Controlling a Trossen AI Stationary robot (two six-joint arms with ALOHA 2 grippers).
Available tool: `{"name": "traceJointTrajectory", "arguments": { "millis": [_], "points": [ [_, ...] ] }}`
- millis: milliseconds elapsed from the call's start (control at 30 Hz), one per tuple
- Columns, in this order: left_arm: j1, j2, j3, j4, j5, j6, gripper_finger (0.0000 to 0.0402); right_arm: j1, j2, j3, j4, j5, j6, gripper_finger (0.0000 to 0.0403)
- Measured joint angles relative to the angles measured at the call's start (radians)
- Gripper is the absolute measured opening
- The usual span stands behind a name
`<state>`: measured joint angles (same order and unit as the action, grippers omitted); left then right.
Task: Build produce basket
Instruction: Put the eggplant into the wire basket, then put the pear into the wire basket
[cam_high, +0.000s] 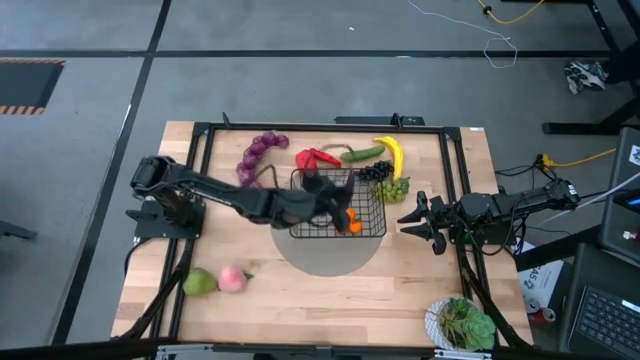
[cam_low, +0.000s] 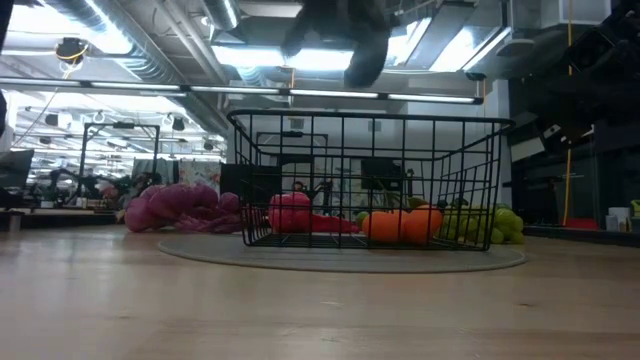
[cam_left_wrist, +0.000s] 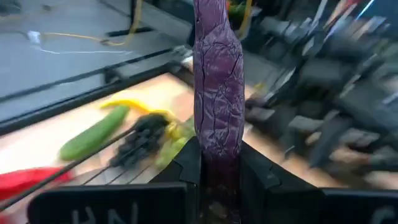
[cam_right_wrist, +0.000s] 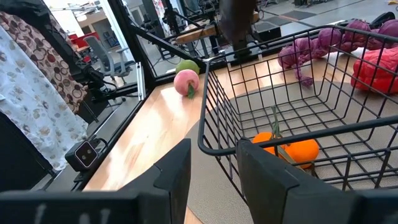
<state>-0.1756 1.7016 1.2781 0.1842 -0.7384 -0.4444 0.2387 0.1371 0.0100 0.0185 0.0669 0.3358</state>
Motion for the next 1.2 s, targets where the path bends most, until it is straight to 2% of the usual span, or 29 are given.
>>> {"name": "traceJointTrajectory", "arguments": {
  "millis": [133,333,433,667,800,933,1200],
  "points": [
    [-0.027,0.034,0.001,0.010,-0.070,0.140,0.0047,0.000,0.000,0.000,0.000,0.000,-0.002,0.0130],
    [-0.048,0.074,0.003,0.014,-0.056,0.504,0.0047,0.000,0.000,0.000,0.000,0.000,-0.004,0.0130],
    [-0.065,0.079,0.003,0.007,-0.053,0.605,0.0047,0.000,0.000,0.000,0.000,0.000,-0.004,0.0130],
    [-0.087,0.073,0.003,0.017,-0.060,0.537,0.0047,0.000,0.000,0.000,0.000,0.000,-0.004,0.0130],
    [-0.083,0.071,0.003,0.021,-0.098,0.369,0.0059,0.000,0.000,0.000,0.000,0.000,-0.004,0.0130],
    [-0.059,0.071,0.003,0.021,-0.177,0.317,0.0098,0.000,0.000,0.000,0.000,0.000,-0.004,0.0130],
    [-0.040,0.071,0.003,0.019,-0.177,0.265,0.0181,0.000,0.000,0.000,0.000,0.000,-0.004,0.0130]
  ]
}}
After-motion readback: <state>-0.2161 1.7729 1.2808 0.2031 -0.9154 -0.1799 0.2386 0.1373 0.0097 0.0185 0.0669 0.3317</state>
